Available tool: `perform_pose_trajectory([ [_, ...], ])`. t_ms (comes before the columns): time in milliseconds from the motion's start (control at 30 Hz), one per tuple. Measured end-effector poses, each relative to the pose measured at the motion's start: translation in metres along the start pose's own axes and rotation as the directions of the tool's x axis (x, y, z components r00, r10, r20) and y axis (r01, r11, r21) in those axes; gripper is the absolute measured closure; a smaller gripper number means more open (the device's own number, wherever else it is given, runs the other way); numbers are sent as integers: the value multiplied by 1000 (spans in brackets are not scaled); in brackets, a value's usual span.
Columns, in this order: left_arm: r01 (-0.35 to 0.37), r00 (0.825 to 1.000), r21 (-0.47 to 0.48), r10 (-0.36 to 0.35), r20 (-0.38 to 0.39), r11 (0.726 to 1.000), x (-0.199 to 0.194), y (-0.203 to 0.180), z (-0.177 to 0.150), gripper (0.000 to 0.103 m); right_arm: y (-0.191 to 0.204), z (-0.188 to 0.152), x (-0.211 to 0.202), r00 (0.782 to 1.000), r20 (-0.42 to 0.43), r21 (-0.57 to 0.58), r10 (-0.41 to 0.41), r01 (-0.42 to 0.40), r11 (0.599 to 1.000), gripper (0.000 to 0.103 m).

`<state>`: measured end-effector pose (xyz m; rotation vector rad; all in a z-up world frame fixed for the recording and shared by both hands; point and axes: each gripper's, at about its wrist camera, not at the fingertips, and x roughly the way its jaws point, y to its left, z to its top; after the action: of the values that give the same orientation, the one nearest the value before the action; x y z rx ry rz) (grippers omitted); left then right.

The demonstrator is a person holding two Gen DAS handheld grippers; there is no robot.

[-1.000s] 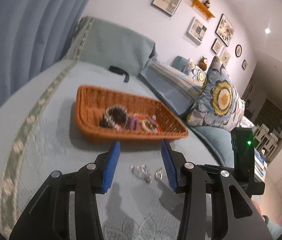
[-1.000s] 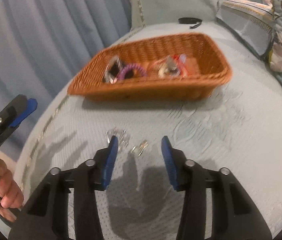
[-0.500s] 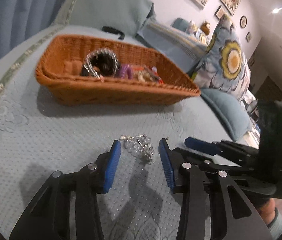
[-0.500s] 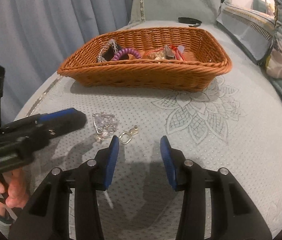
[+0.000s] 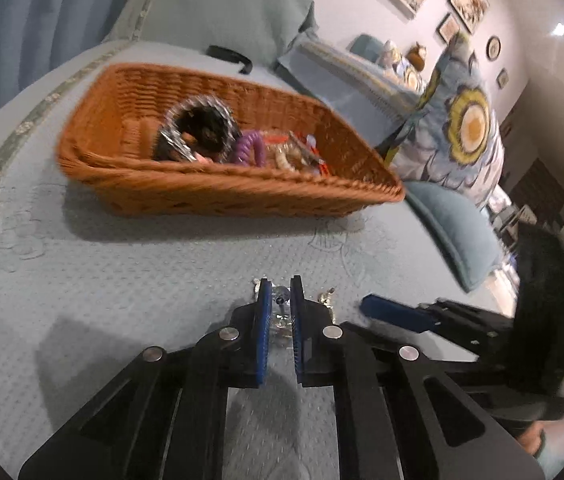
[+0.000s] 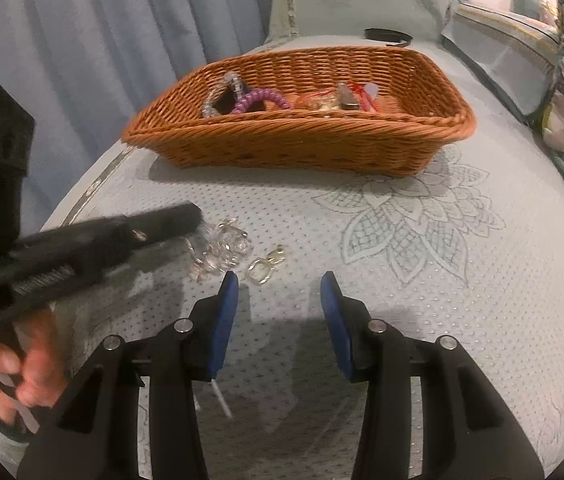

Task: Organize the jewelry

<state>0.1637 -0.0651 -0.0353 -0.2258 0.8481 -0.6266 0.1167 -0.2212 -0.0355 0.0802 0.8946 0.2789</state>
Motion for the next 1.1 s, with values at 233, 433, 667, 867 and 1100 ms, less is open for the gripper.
perform_pose_trajectory([
  [233,-24,999,-37,25,22,999,-39,15,-17,96,9,1,7,1000,-11,-33,1,-1,999,64],
  [433,14,998,-157,-23,-54,987,-38,56,-30,95,10,11,18,1000,-14,-8,21,-21,1000,64],
  [667,169,969,-142,-191,-158,975,-45,62,-33,95,18,21,29,1000,-14,-12,5,-6,1000,63],
  [867,124,983,-62,-131,-130,990,-57,53,-34,81,27,26,37,998,-15,-38,-54,54,998,70],
  [1100,-6,993,84,16,-121,996,-36,26,-39,67,30,17,33,997,-21,-63,-72,71,995,93],
])
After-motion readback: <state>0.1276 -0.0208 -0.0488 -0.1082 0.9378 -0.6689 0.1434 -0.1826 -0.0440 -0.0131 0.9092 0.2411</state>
